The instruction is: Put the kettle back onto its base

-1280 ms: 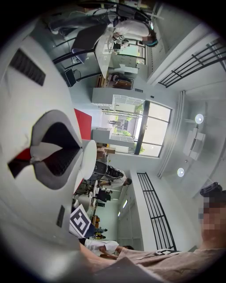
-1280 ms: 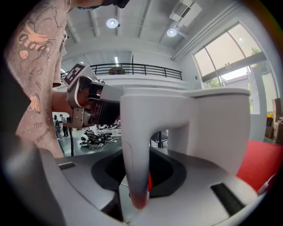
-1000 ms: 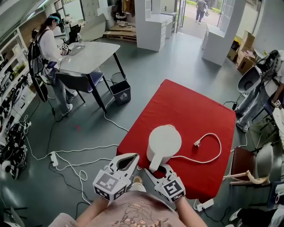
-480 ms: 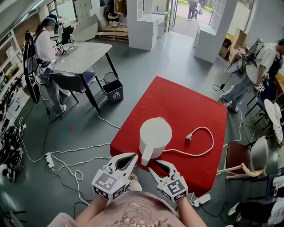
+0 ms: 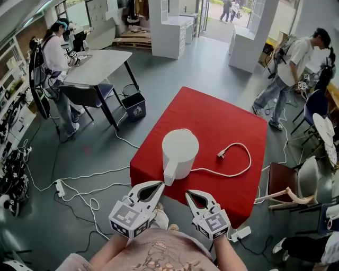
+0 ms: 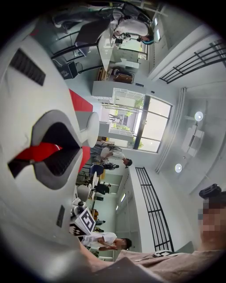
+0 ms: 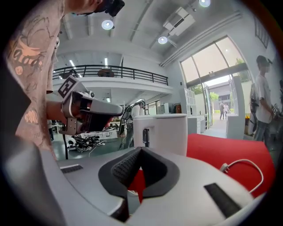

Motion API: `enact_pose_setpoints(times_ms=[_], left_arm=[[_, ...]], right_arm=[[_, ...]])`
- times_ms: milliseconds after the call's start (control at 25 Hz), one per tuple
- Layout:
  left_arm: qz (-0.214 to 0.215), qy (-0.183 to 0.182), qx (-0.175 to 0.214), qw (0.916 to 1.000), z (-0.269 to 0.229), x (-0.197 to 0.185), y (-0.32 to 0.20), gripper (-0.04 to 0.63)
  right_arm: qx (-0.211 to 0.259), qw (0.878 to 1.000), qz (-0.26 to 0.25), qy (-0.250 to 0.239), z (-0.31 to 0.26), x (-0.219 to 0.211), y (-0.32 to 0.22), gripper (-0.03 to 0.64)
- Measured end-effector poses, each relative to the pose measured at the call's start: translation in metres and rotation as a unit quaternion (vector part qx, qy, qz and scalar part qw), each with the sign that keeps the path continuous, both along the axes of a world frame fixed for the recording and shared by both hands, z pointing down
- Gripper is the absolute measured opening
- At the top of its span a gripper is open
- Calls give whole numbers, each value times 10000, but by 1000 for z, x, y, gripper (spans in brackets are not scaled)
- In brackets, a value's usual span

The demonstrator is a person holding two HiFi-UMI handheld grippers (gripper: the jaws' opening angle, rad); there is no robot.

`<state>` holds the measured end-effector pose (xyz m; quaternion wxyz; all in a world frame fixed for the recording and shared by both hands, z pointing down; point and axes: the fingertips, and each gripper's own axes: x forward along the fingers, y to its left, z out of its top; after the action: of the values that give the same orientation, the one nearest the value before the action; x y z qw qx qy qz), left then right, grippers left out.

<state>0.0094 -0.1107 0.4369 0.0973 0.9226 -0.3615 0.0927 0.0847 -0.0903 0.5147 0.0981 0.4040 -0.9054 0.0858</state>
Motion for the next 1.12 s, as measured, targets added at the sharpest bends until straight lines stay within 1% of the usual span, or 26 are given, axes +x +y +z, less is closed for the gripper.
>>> enact_pose_setpoints(times_ms=[160,440,720,880,1120], left_arm=[[-22,-13,-43,10000,2,4,21,-12],[74,35,-84,9999,2,8,45,-12],[243,69,-73,9997,3,1,67,-12],[343,66,-22,9994,0,-9,84,-12],[407,100,53,9991,-3,-36,114,-12]], right_arm=[[1,9997,48,-233,-11,7,13,8],[93,9996,116,-241,-20,9,35,8],[75,9990,318,-299,-22,2,61,8],[93,9985,400,-358,-27,-9,76,8],[204,9973,549,-447,-39,-35,106,8]])
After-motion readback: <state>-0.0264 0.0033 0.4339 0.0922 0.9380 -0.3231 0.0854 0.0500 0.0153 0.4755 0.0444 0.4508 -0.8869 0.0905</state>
